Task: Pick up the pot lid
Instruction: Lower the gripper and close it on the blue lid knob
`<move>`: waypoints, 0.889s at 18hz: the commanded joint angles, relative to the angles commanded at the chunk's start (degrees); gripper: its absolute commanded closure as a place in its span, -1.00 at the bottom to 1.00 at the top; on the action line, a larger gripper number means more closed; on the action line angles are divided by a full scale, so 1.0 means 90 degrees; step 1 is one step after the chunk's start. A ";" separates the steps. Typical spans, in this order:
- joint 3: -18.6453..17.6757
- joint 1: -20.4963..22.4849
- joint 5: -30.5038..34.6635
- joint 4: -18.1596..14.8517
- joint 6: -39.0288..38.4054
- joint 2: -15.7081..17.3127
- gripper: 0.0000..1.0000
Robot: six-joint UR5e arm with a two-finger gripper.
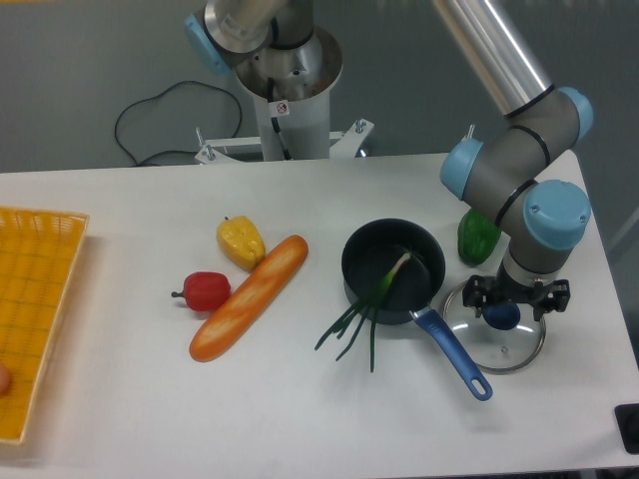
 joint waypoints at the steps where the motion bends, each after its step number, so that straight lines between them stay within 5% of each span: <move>1: 0.0000 0.0000 0.0000 0.0000 0.0000 0.0010 -1.00; 16: 0.0059 -0.0059 0.0000 0.0000 0.0000 -0.0068 -0.98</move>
